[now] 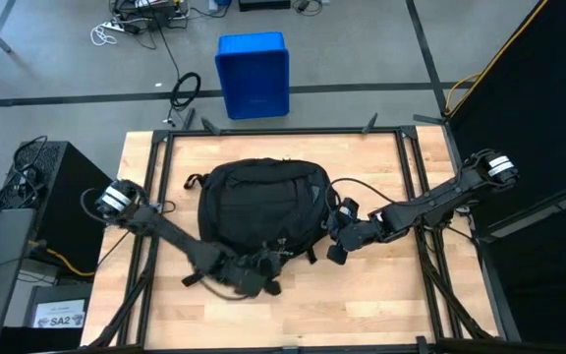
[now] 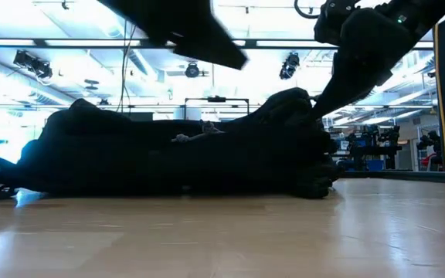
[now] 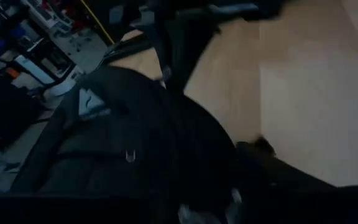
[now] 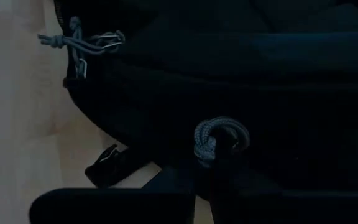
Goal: Unpack backpack
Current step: Open the backpack
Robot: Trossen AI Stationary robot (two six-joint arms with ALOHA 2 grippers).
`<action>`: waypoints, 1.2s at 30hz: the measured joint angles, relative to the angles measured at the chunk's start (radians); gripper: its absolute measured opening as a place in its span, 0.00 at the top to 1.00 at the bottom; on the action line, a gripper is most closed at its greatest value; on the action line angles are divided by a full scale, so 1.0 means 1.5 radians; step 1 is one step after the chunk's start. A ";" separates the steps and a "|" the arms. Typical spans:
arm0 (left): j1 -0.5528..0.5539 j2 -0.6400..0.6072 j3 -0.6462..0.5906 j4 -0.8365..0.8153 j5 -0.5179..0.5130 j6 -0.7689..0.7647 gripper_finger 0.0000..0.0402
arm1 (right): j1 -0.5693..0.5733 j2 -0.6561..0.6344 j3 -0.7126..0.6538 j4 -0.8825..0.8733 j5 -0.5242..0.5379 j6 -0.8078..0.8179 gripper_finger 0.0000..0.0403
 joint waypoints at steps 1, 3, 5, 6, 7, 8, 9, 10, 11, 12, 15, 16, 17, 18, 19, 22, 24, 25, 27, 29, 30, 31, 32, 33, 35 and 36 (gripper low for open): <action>0.016 0.006 0.000 0.026 0.018 0.006 0.56 | 0.000 0.000 0.000 0.000 0.000 -0.001 1.00; 0.043 0.020 0.000 0.066 0.059 0.014 0.49 | 0.000 0.000 0.000 -0.001 -0.001 -0.001 1.00; 0.065 0.037 0.000 0.101 0.088 0.015 0.43 | 0.000 0.000 0.000 -0.001 -0.002 -0.001 1.00; 0.075 0.046 0.000 0.112 0.090 0.015 0.41 | 0.000 0.000 0.000 -0.001 -0.002 -0.001 1.00; 0.083 0.054 0.000 0.121 0.092 0.015 0.38 | 0.000 0.000 -0.001 -0.002 -0.003 -0.001 1.00; 0.092 0.062 0.000 0.126 0.092 0.015 0.36 | 0.000 0.000 -0.001 -0.002 -0.003 -0.001 1.00; 0.101 0.070 0.000 0.132 0.091 0.013 0.35 | 0.000 0.000 -0.001 -0.001 -0.003 -0.001 1.00; 0.109 0.077 0.000 0.139 0.089 0.011 0.34 | 0.000 0.000 -0.001 -0.001 -0.003 -0.001 1.00; 0.118 0.084 0.000 0.146 0.086 0.010 0.33 | 0.000 0.000 -0.001 -0.001 -0.003 -0.001 1.00; 0.124 0.090 0.000 0.149 0.085 0.009 0.33 | 0.000 0.000 -0.001 -0.001 -0.003 -0.001 1.00; 0.137 0.103 0.001 0.148 0.080 0.008 0.38 | 0.000 0.001 -0.001 -0.002 -0.003 -0.002 1.00; 0.137 0.105 0.001 0.147 0.078 0.014 0.42 | 0.000 0.001 -0.001 -0.002 -0.003 -0.002 1.00; 0.137 0.107 0.001 0.146 0.078 0.017 0.48 | 0.000 0.001 -0.001 -0.002 -0.003 -0.002 1.00; 0.135 0.108 0.001 0.146 0.078 0.023 0.55 | 0.000 0.001 -0.001 -0.002 -0.003 -0.003 1.00; 0.130 0.108 0.001 0.143 0.079 0.031 0.63 | 0.000 0.001 -0.001 -0.002 -0.002 -0.008 1.00; 0.110 0.106 0.001 0.116 0.094 0.052 0.91 | 0.000 0.001 -0.001 -0.002 0.010 -0.013 1.00; 0.094 0.101 0.001 0.084 0.116 0.053 0.96 | 0.000 0.001 -0.001 -0.003 0.013 -0.014 1.00; 0.085 0.096 0.001 0.063 0.125 0.053 0.98 | 0.000 0.001 -0.001 -0.003 0.013 -0.014 1.00; 0.063 0.084 0.001 0.016 0.132 0.044 0.99 | 0.000 0.001 -0.001 -0.004 0.013 -0.015 1.00; 0.037 0.072 0.001 -0.041 0.133 0.014 1.00 | 0.000 0.001 -0.001 -0.009 0.010 -0.015 1.00; 0.025 0.063 0.001 -0.074 0.132 0.001 1.00 | 0.000 0.001 -0.001 -0.009 0.007 -0.015 1.00; 0.014 0.054 0.002 -0.107 0.133 -0.017 1.00 | 0.001 0.001 -0.001 -0.013 0.009 -0.015 1.00; 0.002 0.045 0.002 -0.141 0.135 -0.035 1.00 | 0.001 0.001 -0.001 -0.020 0.014 -0.015 1.00; -0.013 0.037 0.001 -0.171 0.135 -0.052 1.00 | 0.000 0.001 -0.001 -0.025 0.022 -0.014 1.00; -0.043 0.018 0.000 -0.213 0.136 -0.076 1.00 | -0.001 0.001 -0.001 -0.042 0.039 -0.014 1.00; -0.059 0.006 0.000 -0.224 0.131 -0.083 1.00 | -0.001 0.001 -0.001 -0.050 0.049 -0.011 1.00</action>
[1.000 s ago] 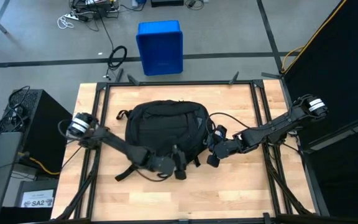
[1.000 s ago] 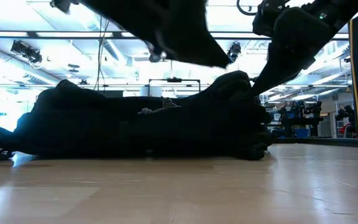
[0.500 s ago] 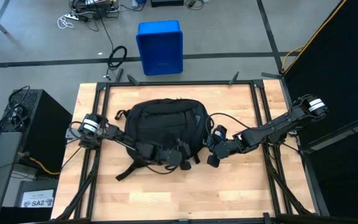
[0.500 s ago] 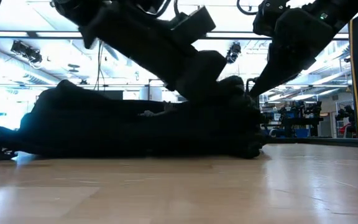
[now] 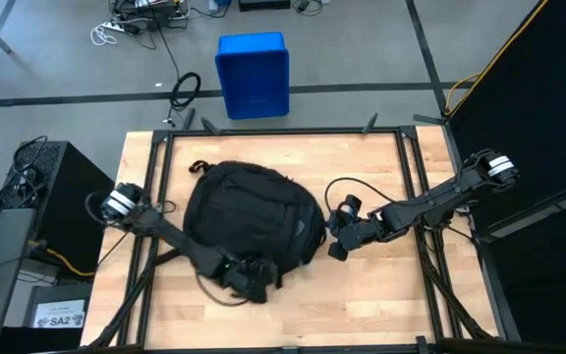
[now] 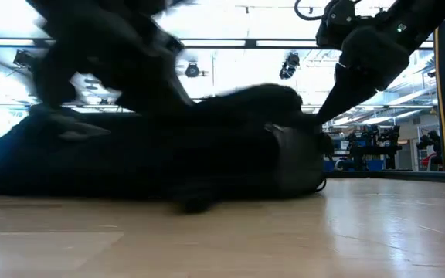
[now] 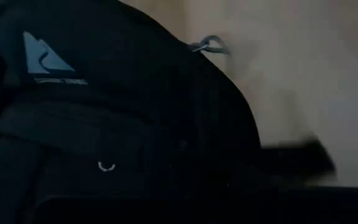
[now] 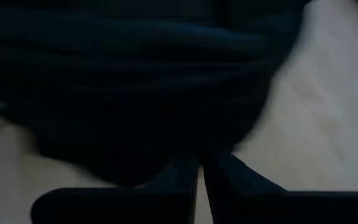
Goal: Unpack backpack
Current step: Open the backpack
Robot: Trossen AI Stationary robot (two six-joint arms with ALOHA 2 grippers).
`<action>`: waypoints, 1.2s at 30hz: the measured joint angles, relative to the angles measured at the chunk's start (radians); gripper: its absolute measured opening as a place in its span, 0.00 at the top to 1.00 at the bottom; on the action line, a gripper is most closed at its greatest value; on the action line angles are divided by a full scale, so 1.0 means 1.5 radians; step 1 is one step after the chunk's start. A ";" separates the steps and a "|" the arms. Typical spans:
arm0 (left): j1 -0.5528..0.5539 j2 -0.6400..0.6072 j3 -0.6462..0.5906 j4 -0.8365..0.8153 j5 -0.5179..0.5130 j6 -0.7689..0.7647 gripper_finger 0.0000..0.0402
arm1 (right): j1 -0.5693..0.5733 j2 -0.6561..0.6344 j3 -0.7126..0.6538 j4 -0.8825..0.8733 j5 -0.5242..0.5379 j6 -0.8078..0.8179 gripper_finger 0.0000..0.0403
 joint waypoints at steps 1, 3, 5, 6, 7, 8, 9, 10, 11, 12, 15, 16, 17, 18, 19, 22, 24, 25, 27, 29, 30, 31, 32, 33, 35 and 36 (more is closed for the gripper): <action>-0.015 -0.012 0.000 -0.007 -0.012 -0.005 1.00 | -0.001 0.000 0.000 -0.011 0.006 0.005 1.00; -0.046 -0.037 0.000 -0.014 -0.037 -0.007 1.00 | -0.005 0.000 0.000 -0.029 0.008 0.018 1.00; -0.072 -0.058 0.000 -0.014 -0.048 0.000 1.00 | -0.007 0.000 0.000 -0.031 0.011 0.021 1.00; -0.082 -0.066 0.000 -0.014 -0.053 0.007 1.00 | -0.007 0.000 0.000 -0.028 0.011 0.019 1.00; -0.092 -0.073 0.000 -0.014 -0.057 0.012 1.00 | -0.007 0.000 0.000 -0.023 0.009 0.011 1.00; -0.100 -0.078 0.000 -0.014 -0.059 0.025 1.00 | -0.006 0.000 0.000 -0.017 0.008 -0.001 1.00; -0.108 -0.083 0.000 -0.014 -0.060 0.041 1.00 | -0.005 0.000 0.000 -0.010 0.006 -0.019 1.00; -0.116 -0.086 0.000 -0.014 -0.061 0.060 1.00 | -0.003 0.000 0.000 0.001 0.003 -0.039 1.00; -0.123 -0.087 0.000 -0.014 -0.061 0.072 1.00 | 0.000 0.000 0.000 0.013 0.002 -0.062 1.00; -0.127 -0.087 0.000 -0.014 -0.061 0.079 1.00 | 0.001 0.000 0.000 0.026 0.002 -0.088 1.00; -0.128 -0.090 -0.001 -0.012 -0.061 0.080 1.00 | 0.000 0.000 0.000 0.084 0.001 -0.173 1.00; -0.128 -0.091 -0.005 -0.006 -0.060 0.081 1.00 | -0.001 0.000 0.000 0.109 0.000 -0.203 1.00; -0.128 -0.091 -0.014 0.002 -0.060 0.082 1.00 | -0.004 0.000 0.000 0.134 -0.006 -0.229 1.00; -0.127 -0.091 -0.025 0.014 -0.058 0.085 1.00 | -0.008 0.000 0.000 0.159 -0.019 -0.250 1.00; -0.126 -0.093 -0.040 0.034 -0.054 0.093 1.00 | -0.012 0.000 0.000 0.182 -0.045 -0.268 1.00; -0.123 -0.113 -0.110 0.123 -0.036 0.102 1.00 | -0.019 0.000 0.000 0.235 -0.149 -0.302 1.00; -0.122 -0.139 -0.170 0.195 -0.034 0.101 1.00 | -0.019 0.000 0.000 0.240 -0.197 -0.299 1.00; -0.120 -0.156 -0.206 0.231 -0.032 0.099 1.00 | -0.018 0.000 0.000 0.238 -0.204 -0.292 1.00; -0.116 -0.189 -0.282 0.318 -0.027 0.096 1.00 | -0.012 0.000 0.000 0.233 -0.207 -0.282 1.00; -0.110 -0.223 -0.360 0.423 -0.022 0.096 1.00 | -0.007 0.004 0.000 0.226 -0.207 -0.270 1.00; -0.107 -0.239 -0.396 0.473 -0.019 0.096 1.00 | -0.007 0.012 0.000 0.235 -0.207 -0.264 1.00; -0.104 -0.252 -0.430 0.520 -0.019 0.096 1.00 | -0.007 0.019 0.000 0.238 -0.208 -0.259 1.00; -0.103 -0.262 -0.460 0.562 -0.019 0.096 1.00 | -0.005 0.031 0.000 0.241 -0.210 -0.256 1.00; -0.101 -0.267 -0.488 0.604 -0.019 0.095 1.00 | -0.005 0.048 0.000 0.258 -0.211 -0.252 1.00; -0.099 -0.274 -0.534 0.675 -0.012 0.094 1.00 | -0.005 0.090 0.001 0.294 -0.230 -0.253 1.00; -0.097 -0.274 -0.552 0.705 -0.011 0.094 1.00 | -0.007 0.113 0.001 0.318 -0.247 -0.256 1.00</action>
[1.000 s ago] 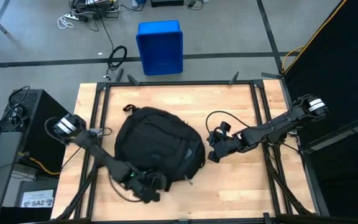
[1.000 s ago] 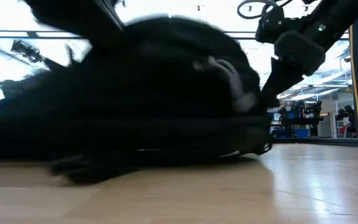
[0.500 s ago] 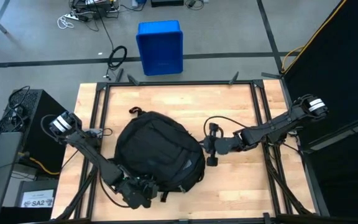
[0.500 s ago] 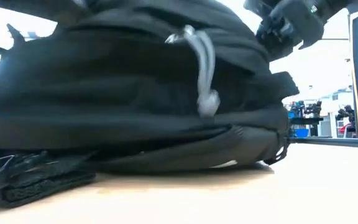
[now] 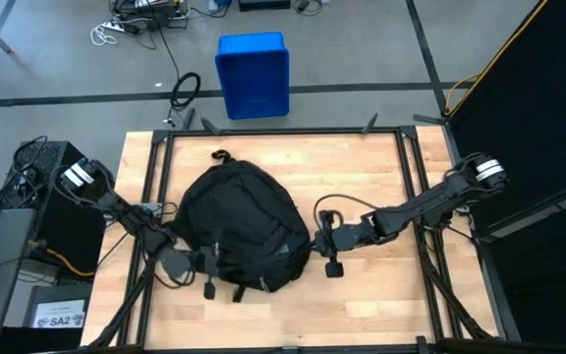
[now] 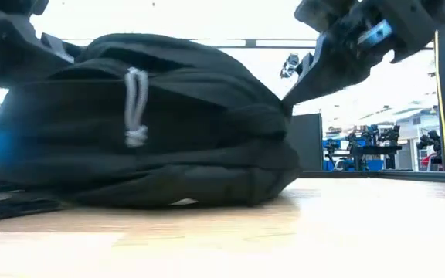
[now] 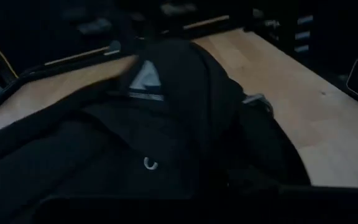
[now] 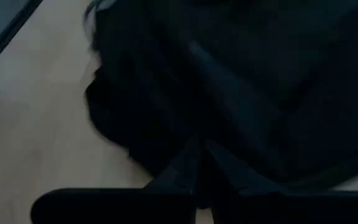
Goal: Unpack backpack
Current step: Open the backpack
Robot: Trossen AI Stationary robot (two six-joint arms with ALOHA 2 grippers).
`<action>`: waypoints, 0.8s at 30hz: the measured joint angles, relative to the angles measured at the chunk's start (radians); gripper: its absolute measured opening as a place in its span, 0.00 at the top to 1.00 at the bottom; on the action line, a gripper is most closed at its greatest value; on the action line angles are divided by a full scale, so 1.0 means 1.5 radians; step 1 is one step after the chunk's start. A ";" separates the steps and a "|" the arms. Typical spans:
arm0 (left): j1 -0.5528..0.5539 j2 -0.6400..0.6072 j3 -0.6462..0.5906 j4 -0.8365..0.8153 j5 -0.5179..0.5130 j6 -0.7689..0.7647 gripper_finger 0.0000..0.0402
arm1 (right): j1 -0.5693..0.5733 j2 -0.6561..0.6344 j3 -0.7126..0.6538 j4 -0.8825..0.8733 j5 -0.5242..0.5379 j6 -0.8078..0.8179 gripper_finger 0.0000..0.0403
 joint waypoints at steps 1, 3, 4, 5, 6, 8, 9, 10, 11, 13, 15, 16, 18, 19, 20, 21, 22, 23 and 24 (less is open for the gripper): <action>0.002 -0.001 -0.015 0.025 0.001 0.000 1.00 | -0.002 0.022 0.000 0.026 -0.019 -0.006 1.00; 0.008 0.000 -0.037 0.057 0.004 -0.014 1.00 | -0.006 0.064 0.008 0.062 -0.041 -0.022 1.00; 0.012 0.000 -0.044 0.062 0.004 -0.024 1.00 | -0.007 0.079 0.016 0.065 -0.041 -0.030 1.00; 0.016 0.000 -0.047 0.063 0.004 -0.035 1.00 | -0.007 0.090 0.025 0.063 -0.039 -0.037 1.00; 0.019 0.000 -0.049 0.064 0.004 -0.047 1.00 | -0.007 0.095 0.034 0.055 -0.032 -0.043 1.00; 0.020 0.000 -0.049 0.065 0.003 -0.051 1.00 | -0.006 0.096 0.049 0.041 -0.012 -0.055 1.00; 0.020 0.000 -0.049 0.064 0.003 -0.051 1.00 | -0.004 0.095 0.055 0.038 -0.004 -0.064 1.00; 0.020 0.000 -0.049 0.065 0.001 -0.051 1.00 | 0.001 0.089 0.059 0.034 0.004 -0.076 0.99; 0.020 0.000 -0.049 0.064 0.000 -0.050 1.00 | 0.005 0.083 0.065 0.031 0.012 -0.092 0.99; 0.020 0.000 -0.049 0.064 -0.006 -0.050 1.00 | 0.019 0.069 0.081 0.036 0.031 -0.135 1.00; 0.024 0.000 -0.049 0.064 -0.010 -0.050 1.00 | 0.036 0.065 0.103 0.049 0.044 -0.185 1.00; 0.026 0.000 -0.049 0.065 -0.013 -0.050 1.00 | 0.044 0.066 0.114 0.049 0.044 -0.212 1.00; 0.030 0.000 -0.049 0.066 -0.015 -0.048 1.00 | 0.060 0.083 0.142 0.054 0.046 -0.259 0.98; 0.034 0.000 -0.049 0.067 -0.015 -0.048 1.00 | 0.068 0.097 0.156 0.056 0.046 -0.283 0.97; 0.038 0.000 -0.049 0.066 -0.015 -0.049 1.00 | 0.075 0.111 0.171 0.054 0.047 -0.308 0.96; 0.041 0.000 -0.049 0.066 -0.015 -0.050 1.00 | 0.082 0.129 0.187 0.052 0.049 -0.337 0.95; 0.043 0.000 -0.049 0.067 -0.015 -0.051 1.00 | 0.088 0.146 0.204 0.048 0.057 -0.365 0.93; 0.046 0.000 -0.049 0.067 -0.015 -0.051 1.00 | 0.093 0.165 0.220 0.045 0.072 -0.393 0.91; 0.048 0.001 -0.049 0.067 -0.015 -0.052 1.00 | 0.097 0.183 0.234 0.042 0.092 -0.420 0.89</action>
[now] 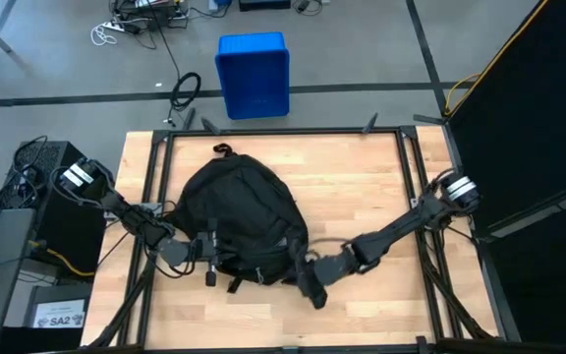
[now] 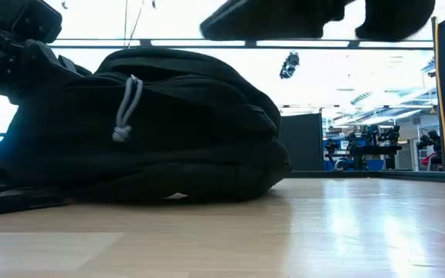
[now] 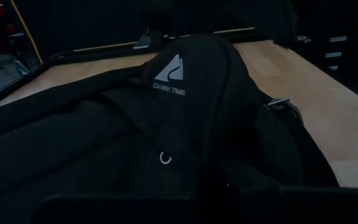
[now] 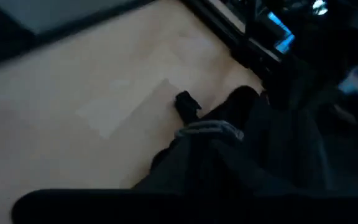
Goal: Unpack backpack
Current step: Open the backpack
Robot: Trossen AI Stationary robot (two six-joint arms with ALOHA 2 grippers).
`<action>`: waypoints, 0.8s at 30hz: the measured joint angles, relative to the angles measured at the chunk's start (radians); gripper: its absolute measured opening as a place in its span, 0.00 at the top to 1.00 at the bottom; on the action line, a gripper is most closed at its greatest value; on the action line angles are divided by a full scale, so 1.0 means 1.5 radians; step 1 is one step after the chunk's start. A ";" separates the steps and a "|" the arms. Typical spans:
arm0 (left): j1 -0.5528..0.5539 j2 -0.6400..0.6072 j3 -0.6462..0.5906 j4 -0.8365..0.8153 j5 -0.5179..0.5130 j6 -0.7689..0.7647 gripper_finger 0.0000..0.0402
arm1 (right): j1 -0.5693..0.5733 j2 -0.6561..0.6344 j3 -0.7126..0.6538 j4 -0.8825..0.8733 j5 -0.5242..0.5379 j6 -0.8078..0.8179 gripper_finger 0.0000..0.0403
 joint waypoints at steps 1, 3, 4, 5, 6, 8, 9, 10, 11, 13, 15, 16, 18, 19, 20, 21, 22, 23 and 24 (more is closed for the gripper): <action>0.002 0.000 0.000 0.000 0.000 -0.001 1.00 | 0.003 0.019 0.014 -0.003 0.020 -0.025 0.87; 0.003 0.000 0.000 0.000 0.000 -0.001 1.00 | 0.007 0.055 0.039 -0.015 0.059 -0.078 0.81; 0.003 0.000 0.000 0.000 0.000 -0.002 1.00 | 0.007 0.072 0.050 -0.017 0.080 -0.104 0.78; 0.003 0.000 0.000 0.000 0.000 -0.002 1.00 | 0.007 0.088 0.059 -0.017 0.101 -0.131 0.75; 0.003 0.000 0.000 0.000 0.001 -0.002 1.00 | 0.007 0.102 0.067 -0.015 0.123 -0.159 0.72; 0.003 0.000 0.000 0.000 0.001 -0.002 1.00 | 0.007 0.125 0.081 -0.012 0.169 -0.219 0.66; 0.003 0.000 0.000 0.000 0.001 -0.002 1.00 | 0.007 0.136 0.087 -0.005 0.187 -0.245 0.63; 0.003 0.000 0.000 0.000 0.001 -0.002 1.00 | 0.006 0.144 0.089 0.003 0.201 -0.270 0.60; 0.003 0.000 0.000 0.000 0.001 -0.002 1.00 | 0.005 0.152 0.092 0.015 0.211 -0.289 0.57; 0.003 0.000 0.000 0.000 0.001 -0.002 1.00 | 0.001 0.162 0.094 0.054 0.215 -0.321 0.53; 0.003 0.000 0.000 0.000 0.001 -0.003 1.00 | 0.001 0.163 0.094 0.081 0.216 -0.345 0.49; 0.003 0.000 0.000 0.000 0.001 -0.004 1.00 | 0.000 0.163 0.095 0.092 0.213 -0.351 0.47; 0.003 0.000 0.000 0.000 0.001 -0.005 1.00 | 0.001 0.163 0.096 0.112 0.209 -0.357 0.45; 0.003 0.000 0.000 0.000 0.001 -0.005 1.00 | 0.001 0.163 0.096 0.125 0.207 -0.357 0.44; 0.003 0.000 0.000 0.000 0.001 -0.005 1.00 | 0.001 0.163 0.096 0.134 0.202 -0.361 0.43; 0.003 0.000 0.000 0.000 0.001 -0.005 1.00 | -0.001 0.163 0.096 0.133 0.194 -0.365 0.43; 0.003 0.000 0.000 0.000 0.001 -0.005 1.00 | -0.003 0.163 0.096 0.128 0.187 -0.369 0.43; 0.003 0.000 0.000 0.000 0.001 -0.005 1.00 | -0.006 0.163 0.095 0.123 0.182 -0.370 0.43; 0.003 0.000 0.000 0.000 0.001 -0.006 1.00 | -0.009 0.163 0.095 0.121 0.177 -0.370 0.44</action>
